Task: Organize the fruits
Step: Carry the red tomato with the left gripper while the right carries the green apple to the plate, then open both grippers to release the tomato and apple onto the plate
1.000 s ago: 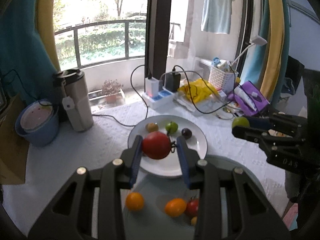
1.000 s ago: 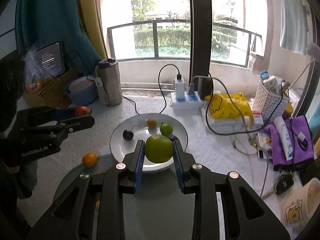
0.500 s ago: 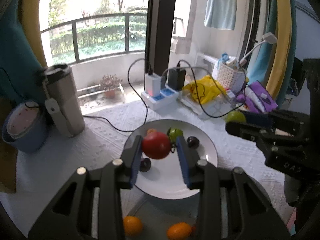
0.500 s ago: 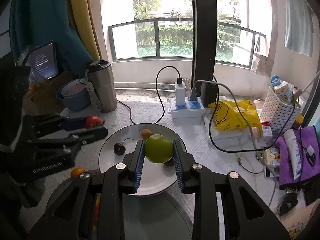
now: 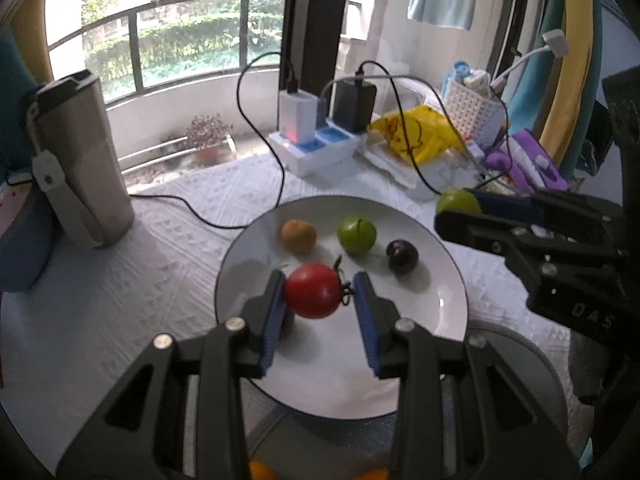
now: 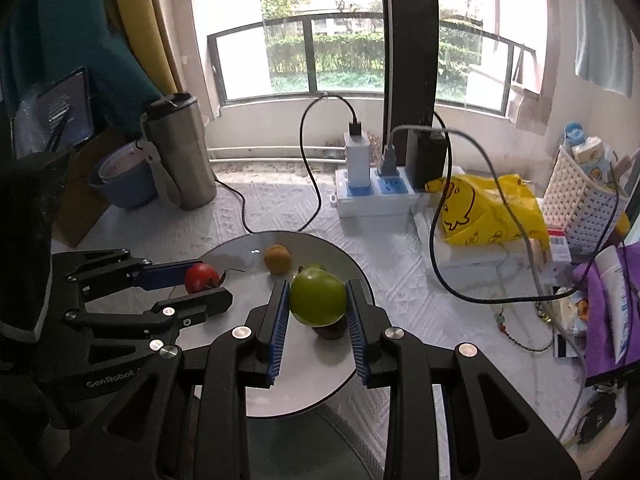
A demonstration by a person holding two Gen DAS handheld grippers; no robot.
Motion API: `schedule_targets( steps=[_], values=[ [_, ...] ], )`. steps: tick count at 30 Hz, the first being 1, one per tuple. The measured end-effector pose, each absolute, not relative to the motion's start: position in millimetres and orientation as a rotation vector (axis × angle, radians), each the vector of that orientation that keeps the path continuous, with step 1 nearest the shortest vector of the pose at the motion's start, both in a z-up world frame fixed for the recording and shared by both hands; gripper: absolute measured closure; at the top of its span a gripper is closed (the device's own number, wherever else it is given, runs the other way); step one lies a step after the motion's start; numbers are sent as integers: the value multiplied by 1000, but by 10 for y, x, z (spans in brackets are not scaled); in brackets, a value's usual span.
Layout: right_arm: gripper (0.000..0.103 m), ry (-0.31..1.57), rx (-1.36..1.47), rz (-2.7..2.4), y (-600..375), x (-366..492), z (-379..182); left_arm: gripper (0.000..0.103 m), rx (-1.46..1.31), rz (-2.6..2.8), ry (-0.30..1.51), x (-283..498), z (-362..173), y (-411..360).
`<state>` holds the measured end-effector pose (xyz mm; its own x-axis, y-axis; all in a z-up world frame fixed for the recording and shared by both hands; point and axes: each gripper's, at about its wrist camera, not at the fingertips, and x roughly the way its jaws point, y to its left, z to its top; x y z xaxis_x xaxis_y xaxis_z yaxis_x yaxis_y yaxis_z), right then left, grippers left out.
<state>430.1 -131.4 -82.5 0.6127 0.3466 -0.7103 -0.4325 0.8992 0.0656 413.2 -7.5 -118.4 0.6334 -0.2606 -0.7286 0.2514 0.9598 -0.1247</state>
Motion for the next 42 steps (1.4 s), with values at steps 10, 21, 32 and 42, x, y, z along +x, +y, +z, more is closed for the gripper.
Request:
schedule_targets(
  steps=[10,21,32,42],
  values=[
    [73,848,-99,458,-1305,4345,-1057,67,3,-308,880,4199,-1327,-128],
    [72,868,-78,470,-1298,4325,-1129,60,-19,-297,880,4145,-1262,-86],
    [36,843,-48,455,-1366,4226,-996,43,4,-290,843,3918,-1050,-93],
    [29,791,-61,433,-1376,3976,-764,10,29,-282,779,3633,-801,-67]
  ],
)
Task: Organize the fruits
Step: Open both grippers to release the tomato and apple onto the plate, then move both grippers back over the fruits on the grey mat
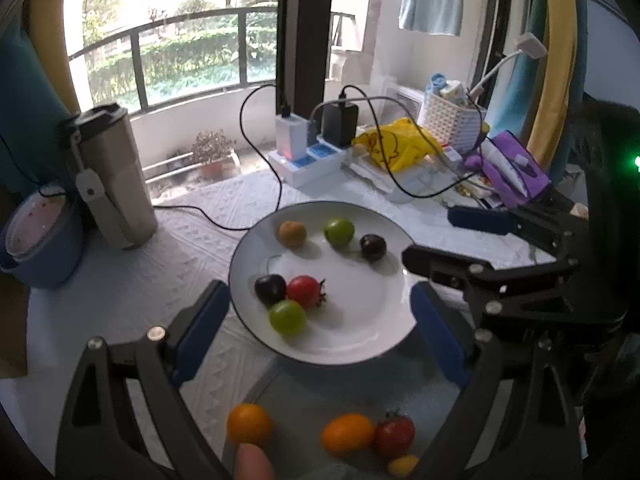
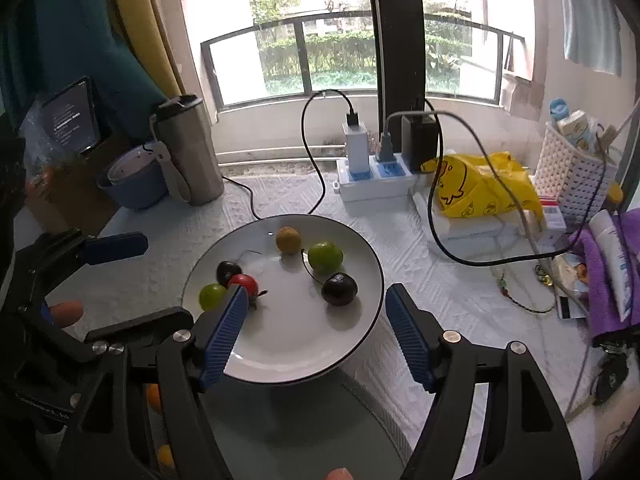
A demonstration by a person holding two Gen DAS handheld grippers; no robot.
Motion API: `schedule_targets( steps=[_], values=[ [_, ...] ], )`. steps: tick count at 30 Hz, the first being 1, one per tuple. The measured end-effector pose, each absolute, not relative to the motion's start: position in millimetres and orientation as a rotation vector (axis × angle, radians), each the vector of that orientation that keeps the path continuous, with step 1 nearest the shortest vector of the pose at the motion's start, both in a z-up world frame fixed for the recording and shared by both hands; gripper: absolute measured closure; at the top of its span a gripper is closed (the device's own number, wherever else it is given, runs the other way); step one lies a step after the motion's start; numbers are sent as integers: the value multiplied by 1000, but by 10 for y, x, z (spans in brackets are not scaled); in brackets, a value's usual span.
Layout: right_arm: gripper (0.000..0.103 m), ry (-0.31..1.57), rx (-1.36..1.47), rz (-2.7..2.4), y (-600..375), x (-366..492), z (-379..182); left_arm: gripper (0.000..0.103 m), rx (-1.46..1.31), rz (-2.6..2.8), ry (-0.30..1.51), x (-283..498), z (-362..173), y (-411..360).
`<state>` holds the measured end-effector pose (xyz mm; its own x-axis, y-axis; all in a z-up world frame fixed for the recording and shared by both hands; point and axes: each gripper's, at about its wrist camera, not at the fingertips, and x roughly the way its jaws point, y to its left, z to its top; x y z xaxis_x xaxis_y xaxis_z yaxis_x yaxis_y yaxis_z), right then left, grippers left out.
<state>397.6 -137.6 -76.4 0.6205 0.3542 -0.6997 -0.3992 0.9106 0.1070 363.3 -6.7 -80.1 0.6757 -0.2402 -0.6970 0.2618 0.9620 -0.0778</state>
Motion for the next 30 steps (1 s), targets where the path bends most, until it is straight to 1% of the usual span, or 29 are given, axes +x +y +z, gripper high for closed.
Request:
schedule_targets(
  steps=[10,15,22,30],
  values=[
    [28,726,-83,426,-1394,3606,-464,10,18,-236,664,3191,-481,41],
    [28,697,-95,424,-1391,3404,-321,10,-3,-235,635,2952,-346,125],
    [28,667,-117,429,-1346,3140,-195,10,13,-186,622,2646,-319,223],
    [28,676,-143,444,-1238,2951,-241,10,-19,-152,634,2387,-425,395]
  ],
)
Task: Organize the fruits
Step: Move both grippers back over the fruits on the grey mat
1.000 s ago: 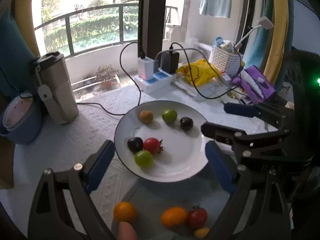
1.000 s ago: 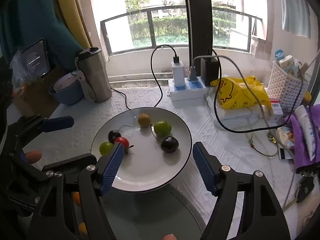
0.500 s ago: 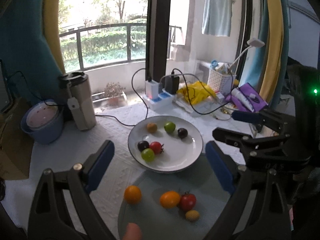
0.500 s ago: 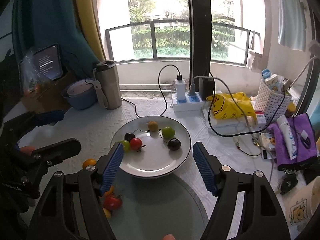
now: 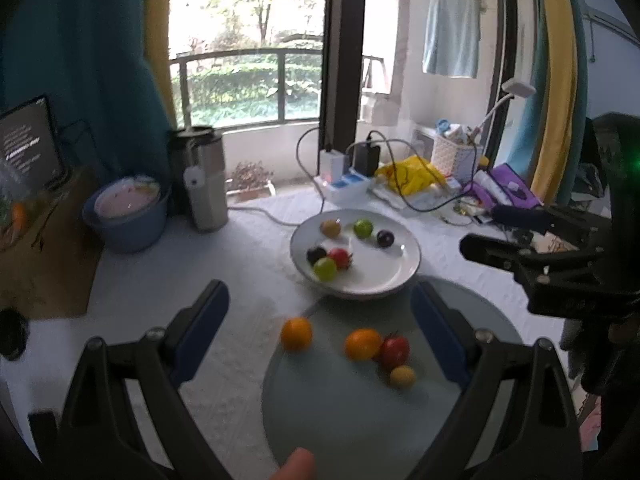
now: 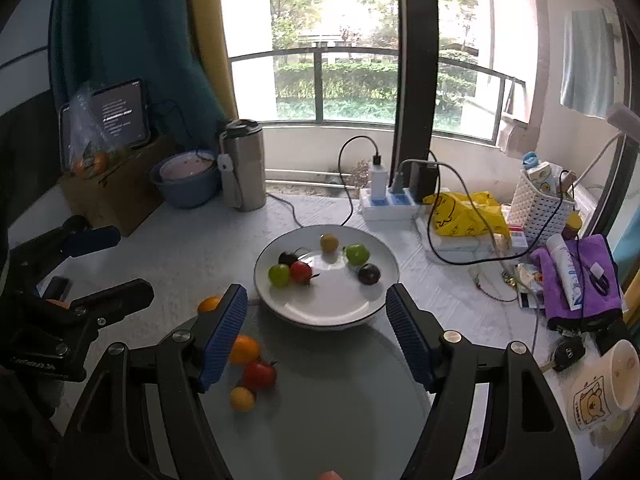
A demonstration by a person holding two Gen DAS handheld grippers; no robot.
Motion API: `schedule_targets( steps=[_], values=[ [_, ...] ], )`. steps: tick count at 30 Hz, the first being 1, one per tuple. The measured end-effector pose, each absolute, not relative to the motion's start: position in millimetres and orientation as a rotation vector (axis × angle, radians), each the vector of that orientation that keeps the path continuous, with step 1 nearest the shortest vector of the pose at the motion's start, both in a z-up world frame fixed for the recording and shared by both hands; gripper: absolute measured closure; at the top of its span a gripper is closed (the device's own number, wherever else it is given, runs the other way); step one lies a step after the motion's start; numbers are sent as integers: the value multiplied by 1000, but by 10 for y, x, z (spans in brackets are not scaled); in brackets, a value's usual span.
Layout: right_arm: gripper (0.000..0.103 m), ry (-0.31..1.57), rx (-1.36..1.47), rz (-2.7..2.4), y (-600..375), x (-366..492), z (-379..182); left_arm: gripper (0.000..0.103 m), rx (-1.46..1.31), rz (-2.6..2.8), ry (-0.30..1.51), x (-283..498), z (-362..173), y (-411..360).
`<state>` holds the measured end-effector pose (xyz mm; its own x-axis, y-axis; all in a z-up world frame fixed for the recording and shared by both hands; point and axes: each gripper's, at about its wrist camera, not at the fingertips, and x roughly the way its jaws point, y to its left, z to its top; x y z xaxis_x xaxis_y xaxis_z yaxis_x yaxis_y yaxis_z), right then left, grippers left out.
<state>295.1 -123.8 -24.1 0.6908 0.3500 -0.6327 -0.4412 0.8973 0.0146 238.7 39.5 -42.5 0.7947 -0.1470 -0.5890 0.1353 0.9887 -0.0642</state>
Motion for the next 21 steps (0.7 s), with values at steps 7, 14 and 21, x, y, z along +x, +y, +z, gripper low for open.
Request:
schedule_targets(
  steps=[7,14,21],
  values=[
    [28,716,-161,463,-1100,2842,-404,10,-37,-124,673,2258,-647,536],
    [28,776,-171,479,-993,2771,-665,10,-62,-119,723,2214,-907,650],
    [28,856,-176,499,-892,2720,-1013,10,-60,-112,773,2251,-1194,727]
  ],
)
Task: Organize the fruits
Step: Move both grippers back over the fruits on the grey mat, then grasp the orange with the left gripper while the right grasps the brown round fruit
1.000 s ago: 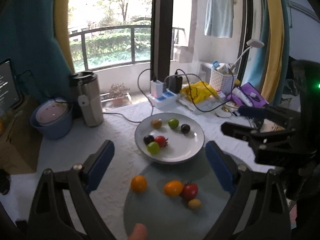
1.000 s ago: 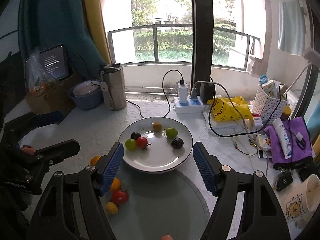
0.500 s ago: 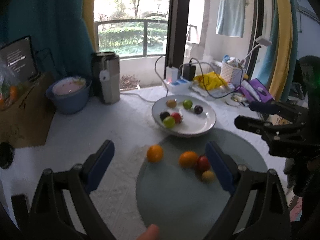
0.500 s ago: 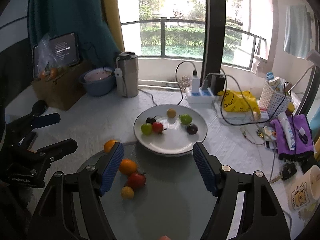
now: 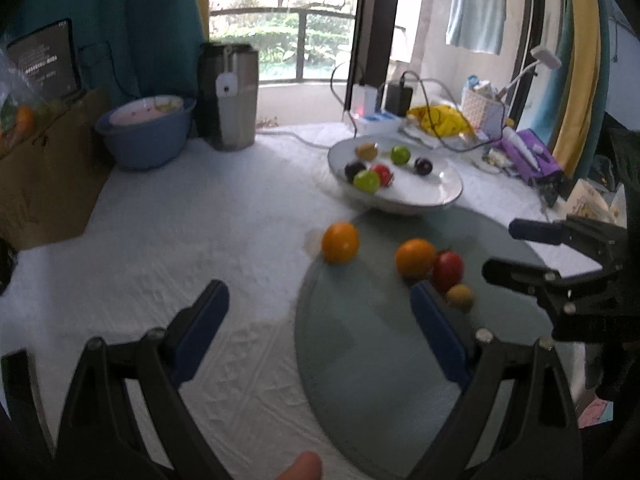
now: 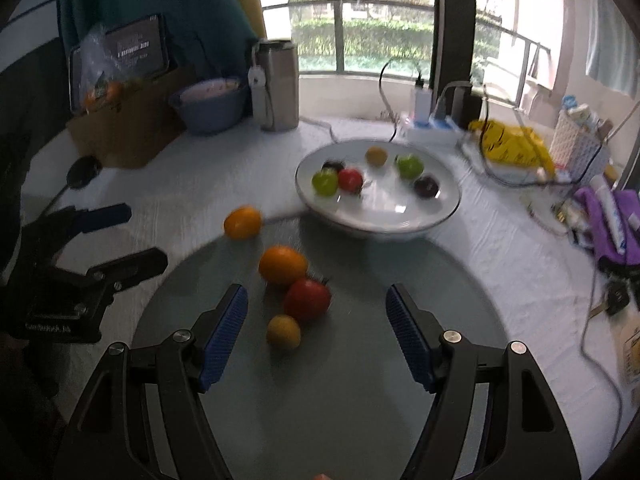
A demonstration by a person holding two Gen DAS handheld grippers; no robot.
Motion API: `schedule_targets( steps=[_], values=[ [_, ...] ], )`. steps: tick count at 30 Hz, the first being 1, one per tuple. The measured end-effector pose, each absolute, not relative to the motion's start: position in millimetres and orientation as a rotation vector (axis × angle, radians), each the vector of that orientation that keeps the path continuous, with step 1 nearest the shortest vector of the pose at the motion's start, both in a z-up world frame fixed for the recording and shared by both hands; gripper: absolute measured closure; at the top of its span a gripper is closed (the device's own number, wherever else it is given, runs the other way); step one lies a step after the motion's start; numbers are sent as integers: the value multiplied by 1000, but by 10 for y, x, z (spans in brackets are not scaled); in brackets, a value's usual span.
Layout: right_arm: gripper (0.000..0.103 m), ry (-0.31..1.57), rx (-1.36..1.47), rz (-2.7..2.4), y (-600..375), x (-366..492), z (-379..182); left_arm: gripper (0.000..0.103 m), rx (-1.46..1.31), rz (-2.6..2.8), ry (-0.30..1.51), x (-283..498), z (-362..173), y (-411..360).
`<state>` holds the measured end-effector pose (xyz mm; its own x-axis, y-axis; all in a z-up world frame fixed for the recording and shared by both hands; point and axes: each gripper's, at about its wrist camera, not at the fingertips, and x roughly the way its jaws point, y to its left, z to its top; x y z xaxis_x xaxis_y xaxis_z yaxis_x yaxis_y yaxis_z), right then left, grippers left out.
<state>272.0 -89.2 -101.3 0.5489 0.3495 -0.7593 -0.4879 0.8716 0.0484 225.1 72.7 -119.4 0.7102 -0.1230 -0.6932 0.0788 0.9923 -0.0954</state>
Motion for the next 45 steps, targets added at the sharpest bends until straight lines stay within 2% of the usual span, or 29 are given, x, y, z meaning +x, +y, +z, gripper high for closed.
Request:
schedule_targets(
  steps=[5,8,11,13,16,28,30,32,35,44,45],
  values=[
    [30,922,-165,518,-791,2723,-1260,10,-64,-128,803,2321,-1354,781],
    [38,942,-159,517,-740,2739,-1335,10,-53,-147,817,2382,-1409,807],
    [50,956,-157,515,-710,2749,-1378,10,-33,-175,827,2453,-1432,812],
    [65,961,-160,510,-694,2755,-1397,10,-17,-208,835,2522,-1438,810],
    [78,962,-150,497,-722,2769,-1411,10,4,-236,846,2604,-1439,807],
    [78,935,-111,433,-1029,2895,-1298,11,77,-319,866,2950,-1484,639],
    [78,933,-103,427,-1077,2912,-1292,15,93,-317,866,2979,-1511,600],
    [78,933,-95,423,-1122,2928,-1296,29,96,-313,882,3027,-1565,577],
    [78,934,-84,420,-1172,2947,-1309,41,97,-312,898,3069,-1596,568],
    [78,925,-65,424,-1249,2953,-1306,70,106,-328,899,3120,-1599,480],
    [78,925,-64,424,-1257,2952,-1305,70,110,-326,898,3120,-1598,467]
  ],
)
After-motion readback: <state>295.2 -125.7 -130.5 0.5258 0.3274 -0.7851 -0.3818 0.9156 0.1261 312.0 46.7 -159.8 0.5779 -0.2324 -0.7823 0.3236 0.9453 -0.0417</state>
